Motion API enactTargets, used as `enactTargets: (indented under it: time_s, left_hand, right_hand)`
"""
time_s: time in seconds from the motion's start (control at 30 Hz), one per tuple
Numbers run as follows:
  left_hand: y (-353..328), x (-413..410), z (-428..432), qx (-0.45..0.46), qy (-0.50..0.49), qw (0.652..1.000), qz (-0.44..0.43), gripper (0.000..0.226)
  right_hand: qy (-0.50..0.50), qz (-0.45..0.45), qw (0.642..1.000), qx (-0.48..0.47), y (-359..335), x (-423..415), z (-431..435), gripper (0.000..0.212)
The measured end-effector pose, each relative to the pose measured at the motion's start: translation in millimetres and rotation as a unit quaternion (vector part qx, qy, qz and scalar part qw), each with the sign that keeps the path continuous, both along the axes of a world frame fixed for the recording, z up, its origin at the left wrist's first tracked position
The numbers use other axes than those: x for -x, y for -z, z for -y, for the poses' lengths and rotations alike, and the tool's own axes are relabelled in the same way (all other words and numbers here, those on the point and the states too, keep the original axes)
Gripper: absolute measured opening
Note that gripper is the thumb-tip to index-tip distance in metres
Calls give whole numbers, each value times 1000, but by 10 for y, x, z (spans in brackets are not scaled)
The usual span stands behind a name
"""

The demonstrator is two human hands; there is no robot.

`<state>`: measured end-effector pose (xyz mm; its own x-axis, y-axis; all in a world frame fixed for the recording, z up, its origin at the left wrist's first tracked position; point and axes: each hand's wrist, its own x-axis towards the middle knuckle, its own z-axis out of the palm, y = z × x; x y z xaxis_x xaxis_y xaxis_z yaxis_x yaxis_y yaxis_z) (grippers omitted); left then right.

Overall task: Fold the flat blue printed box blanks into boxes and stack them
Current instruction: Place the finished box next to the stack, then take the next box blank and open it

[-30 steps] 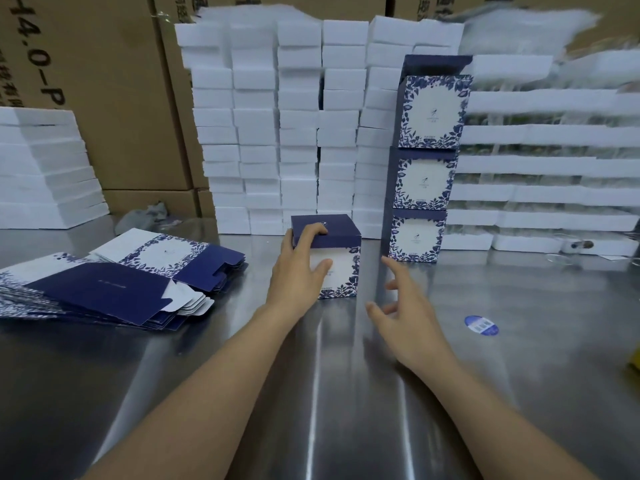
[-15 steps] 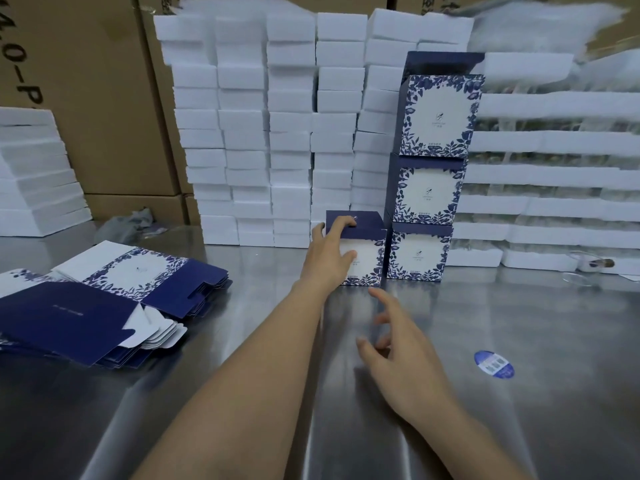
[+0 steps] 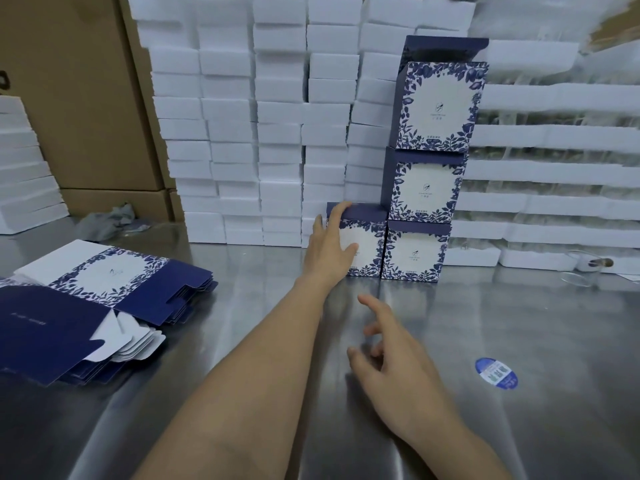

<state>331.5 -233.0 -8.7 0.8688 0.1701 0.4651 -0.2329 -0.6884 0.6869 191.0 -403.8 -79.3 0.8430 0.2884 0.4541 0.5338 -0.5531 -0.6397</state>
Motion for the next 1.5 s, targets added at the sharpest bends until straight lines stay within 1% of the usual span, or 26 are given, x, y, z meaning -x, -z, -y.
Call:
enactTargets:
  time_s: [0.07, 0.13, 0.2, 0.27, 0.33, 0.37, 0.43, 0.47, 0.5, 0.57, 0.63, 0.7, 0.73, 0.87, 0.97, 1.03, 1.07, 1.17, 1.23, 1.27, 1.3, 1.4, 1.47, 1.5]
  left_hand:
    - [-31, 153, 39, 17, -3, 1000, 7, 98]
    - [-84, 375, 11, -8, -7, 1000, 26, 104]
    - [-180, 637, -202, -93, -28, 995, 27, 96]
    - [-299, 922, -629, -211, -87, 974, -4, 80]
    - [-397, 1226, -1130, -312, -182, 929, -83, 71]
    - [-434, 1380, -1356, -333, -233, 902, -146, 73]
    - [-449, 1658, -1725, -314, -307, 854, -279, 87]
    - [-428, 1780, -1869, -287, -321, 839, -333, 96]
    - [-396, 1885, -1978, -258, -318, 834, -370, 105]
    - [-340, 2024, -2081, -228, -291, 842, -393, 112]
    - [-312, 2088, -2061, -246, -283, 849, -373, 106]
    - [-344, 2106, -1970, -261, -283, 857, -343, 94]
    - [-382, 2115, -1917, -269, -282, 859, -333, 86]
    - [-582, 2141, -1761, -295, -272, 870, -287, 41]
    - [-779, 2157, -1650, -317, -248, 878, -259, 24]
    - [-954, 2148, -1560, -367, -245, 866, -234, 11]
    - [-1055, 2136, -1517, -395, -250, 855, -227, 12]
    - [-1417, 2120, -1443, -465, -269, 820, -198, 23]
    - [-1723, 2116, -1453, -487, -275, 815, -151, 20]
    - [-1897, 2129, -1451, -489, -276, 819, -121, 20]
    - [-2076, 2148, -1453, -485, -275, 825, -90, 25]
    - [-2600, 2248, -1436, -440, -274, 855, 21, 37]
    - [-2840, 2329, -1444, -372, -273, 878, 128, 47]
    - [-2910, 2374, -1442, -323, -266, 890, 180, 46]
  right_hand:
    - [0, -3, 1000, 4, -6, -22, 7, 69]
    - [2, -9, 1000, 10, -11, -25, 17, 71]
    - [3, -13, 1000, 18, -31, -5, 18, 72]
    - [1, -18, 999, 27, -58, 10, 11, 72]
    - [-1, -23, 999, 31, -83, 27, -1, 71]
    - [-2, -25, 999, 32, -97, 40, -7, 71]
    - [-3, -30, 999, 35, -124, 64, -16, 70]
    - [-3, -31, 999, 36, -134, 74, -22, 69]
    - [-2, -31, 999, 38, -142, 84, -25, 68]
    - [-1, -33, 999, 36, -149, 90, -28, 67]
    - [0, -35, 999, 35, -150, 93, -24, 66]
    - [-1, -36, 999, 33, -147, 95, -22, 64]
    - [-2, -37, 999, 32, -146, 91, -18, 63]
    - [0, -38, 999, 31, -136, 74, -10, 59]
    - [-5, -36, 999, 35, -130, 67, -7, 56]
    - [-7, -34, 999, 37, -124, 58, -4, 53]
    - [-7, -34, 999, 38, -122, 50, 0, 52]
    - [-5, -34, 999, 38, -100, 33, 0, 48]
    - [-6, -35, 999, 35, -93, 31, -3, 46]
    - [-6, -36, 999, 35, -95, 32, -4, 45]
    - [-5, -35, 999, 35, -100, 36, -2, 43]
    - [0, -26, 999, 44, -134, 78, -15, 37]
    - [-6, -14, 999, 46, -180, 148, -42, 26]
    - [-17, -9, 999, 43, -216, 196, -64, 20]
